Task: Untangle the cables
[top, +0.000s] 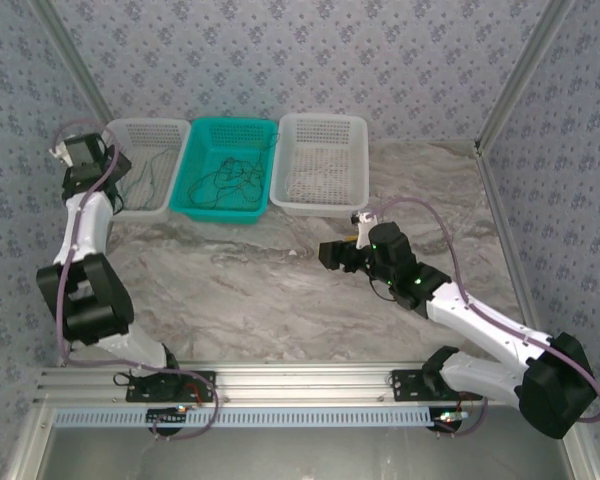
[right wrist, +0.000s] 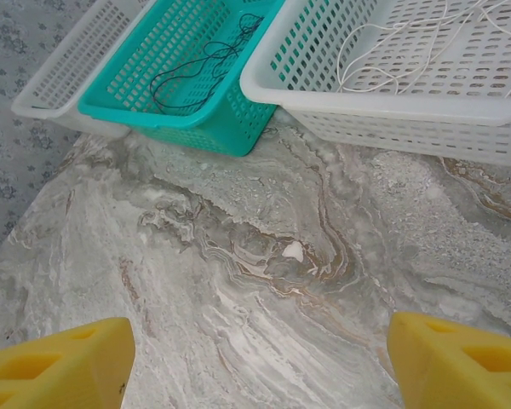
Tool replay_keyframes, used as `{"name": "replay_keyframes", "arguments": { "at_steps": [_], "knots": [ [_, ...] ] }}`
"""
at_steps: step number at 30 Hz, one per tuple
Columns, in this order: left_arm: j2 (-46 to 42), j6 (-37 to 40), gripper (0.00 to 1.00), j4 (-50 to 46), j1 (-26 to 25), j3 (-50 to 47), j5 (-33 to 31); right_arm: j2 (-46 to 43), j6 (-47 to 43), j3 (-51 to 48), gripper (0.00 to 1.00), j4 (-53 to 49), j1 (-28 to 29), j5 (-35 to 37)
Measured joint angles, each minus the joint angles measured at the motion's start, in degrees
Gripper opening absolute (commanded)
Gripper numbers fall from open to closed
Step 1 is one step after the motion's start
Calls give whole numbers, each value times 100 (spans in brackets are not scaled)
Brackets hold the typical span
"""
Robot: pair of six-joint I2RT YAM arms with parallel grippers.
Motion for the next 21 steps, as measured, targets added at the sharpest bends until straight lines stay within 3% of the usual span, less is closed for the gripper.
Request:
{"name": "replay_keyframes", "arguments": {
  "at_steps": [5,8,15,21],
  "knots": [
    [-1617,-470,99,289,-11,-573,15,-74,48,0,87,-127,-59,341],
    [-2599,-601,99,402,-227,-1051,96,-365,101,0,99,-380,-291,752],
    [-3901,-184,99,409,-2441,-2393,-103,-1097,-28,4,100,-1263,-1545,1873],
    [-3571,664,99,695,-4352,-3932,-1047,-1167,-533,-223,99,-1303,-2667,2643]
  ]
}}
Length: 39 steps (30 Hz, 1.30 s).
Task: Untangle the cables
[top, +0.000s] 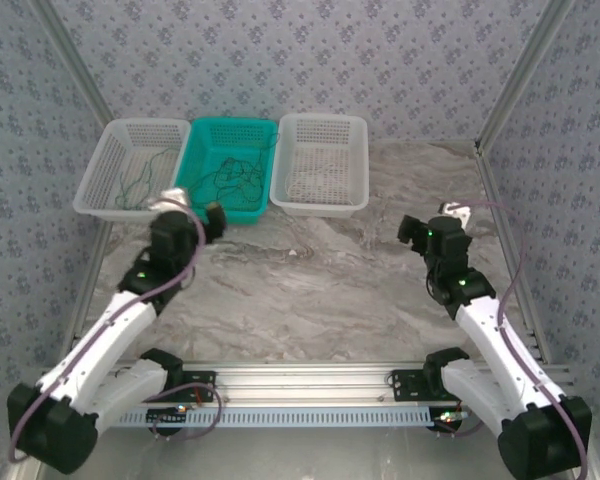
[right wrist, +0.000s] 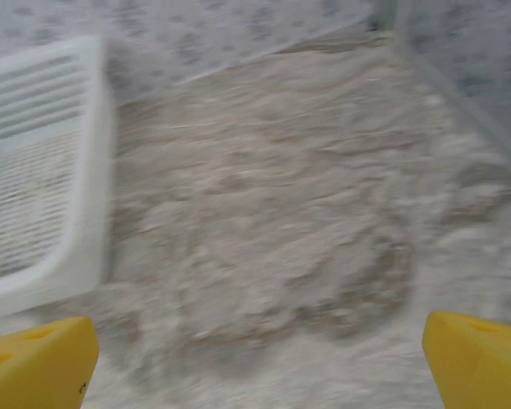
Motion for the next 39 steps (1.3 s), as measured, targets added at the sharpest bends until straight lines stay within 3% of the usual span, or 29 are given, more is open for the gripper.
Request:
{"name": "replay_keyframes", "arguments": {
  "at_steps": [3,6,10,13,17,23,27,30,34,36,39],
  "knots": [
    [503,564,99,289,-367,-564,-457,52,-446,-649,100,669,-356,446],
    [796,1025,99,887,-249,-953,-741,415,-968,-1467,100,1714,-645,498],
    [1082,1353,99,1729,466,-1158,-776,1362,-1281,-1888,100,2841,-1134,131],
    [1360,1690,99,2922,990,-1405,-588,2159,-1534,-1947,100,3989,-1185,-205],
    [1923,1980,99,3735,1637,-1473,-133,3480,-1880,-1696,100,5209,-1161,-743],
    [2291,2227,99,4280,2306,-1386,901,3810,-2004,-1582,100,5663,-1217,-1134],
    [1928,2048,99,4105,2404,-1486,1043,3810,-2041,-1563,100,5801,-1200,-1180],
    [1788,2035,99,4511,2417,-1963,1143,3810,-2044,-1563,100,5818,-1200,-1202],
    [2868,1963,100,5268,2645,-2026,1534,3810,-2081,-1563,100,5827,-1200,-1204],
    [3405,1926,100,5064,2708,-1810,1633,3810,-2085,-1565,100,5827,-1200,-1204],
    [3488,1923,99,5042,2715,-1707,1803,3810,-2085,-1563,100,5827,-1200,-1207]
  ]
}}
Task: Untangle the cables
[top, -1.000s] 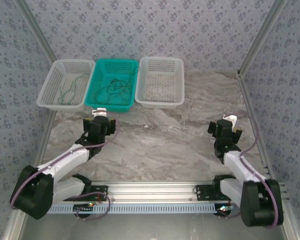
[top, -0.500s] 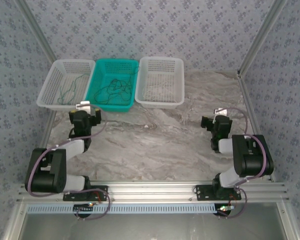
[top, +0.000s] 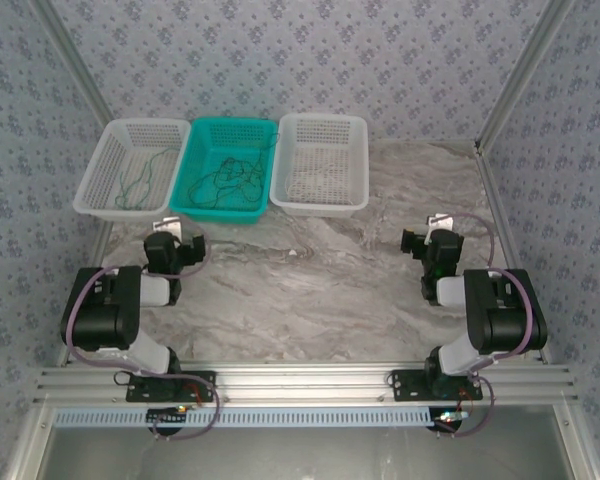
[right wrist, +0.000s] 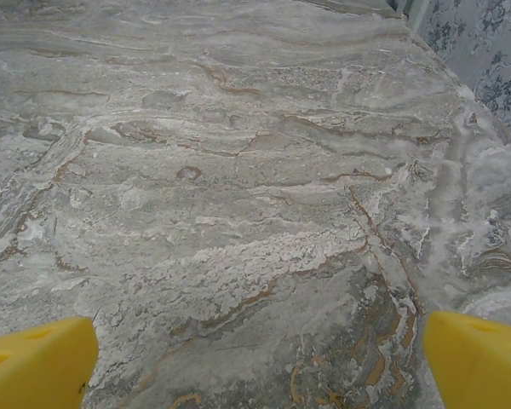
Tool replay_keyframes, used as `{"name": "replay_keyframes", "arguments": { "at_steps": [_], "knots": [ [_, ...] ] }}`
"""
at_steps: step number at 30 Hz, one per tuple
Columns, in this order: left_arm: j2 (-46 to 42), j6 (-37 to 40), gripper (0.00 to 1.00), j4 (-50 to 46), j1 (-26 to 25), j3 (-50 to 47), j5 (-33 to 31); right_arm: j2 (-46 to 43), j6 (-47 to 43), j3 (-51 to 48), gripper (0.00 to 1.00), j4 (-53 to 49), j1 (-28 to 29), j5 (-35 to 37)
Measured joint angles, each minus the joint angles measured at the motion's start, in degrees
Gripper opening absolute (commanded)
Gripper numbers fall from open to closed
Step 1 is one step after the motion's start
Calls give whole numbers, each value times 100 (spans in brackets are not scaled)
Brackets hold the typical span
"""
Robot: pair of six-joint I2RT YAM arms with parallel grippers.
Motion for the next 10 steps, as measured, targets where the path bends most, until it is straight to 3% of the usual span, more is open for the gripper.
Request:
{"name": "replay_keyframes", "arguments": {
  "at_steps": [10],
  "knots": [
    [-2,0,100,81,2,136,162,0,-13,0,100,0,0,0]
  ]
}}
